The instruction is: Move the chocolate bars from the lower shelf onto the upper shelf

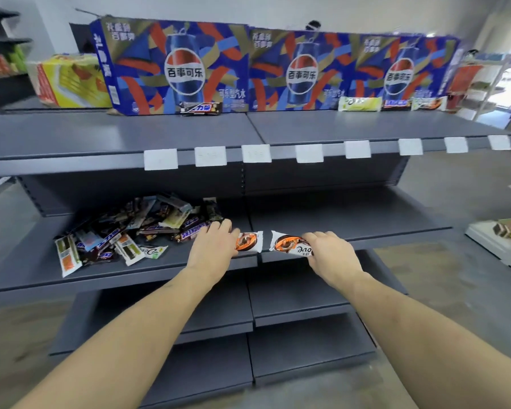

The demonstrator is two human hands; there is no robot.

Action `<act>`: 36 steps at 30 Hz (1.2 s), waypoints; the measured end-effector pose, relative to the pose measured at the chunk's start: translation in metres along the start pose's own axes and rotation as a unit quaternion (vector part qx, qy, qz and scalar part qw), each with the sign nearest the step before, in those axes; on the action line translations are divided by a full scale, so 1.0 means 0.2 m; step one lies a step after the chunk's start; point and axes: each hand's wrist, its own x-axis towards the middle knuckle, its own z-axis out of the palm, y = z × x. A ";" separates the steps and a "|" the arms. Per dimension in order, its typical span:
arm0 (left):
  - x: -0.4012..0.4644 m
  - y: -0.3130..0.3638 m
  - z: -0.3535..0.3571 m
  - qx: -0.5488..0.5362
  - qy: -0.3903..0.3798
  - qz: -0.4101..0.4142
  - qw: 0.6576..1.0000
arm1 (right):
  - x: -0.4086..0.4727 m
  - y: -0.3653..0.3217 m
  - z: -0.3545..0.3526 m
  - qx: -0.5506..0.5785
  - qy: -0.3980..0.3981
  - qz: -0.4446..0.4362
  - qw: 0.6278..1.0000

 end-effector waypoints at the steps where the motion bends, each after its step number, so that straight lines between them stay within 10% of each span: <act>1: 0.01 0.05 -0.03 0.006 0.007 0.004 1.000 | -0.03 0.05 -0.03 0.003 0.009 0.006 1.000; 36: 1.06 0.95 -1.08 0.014 0.260 0.033 0.965 | 0.08 1.29 -0.88 -0.026 0.214 0.111 0.970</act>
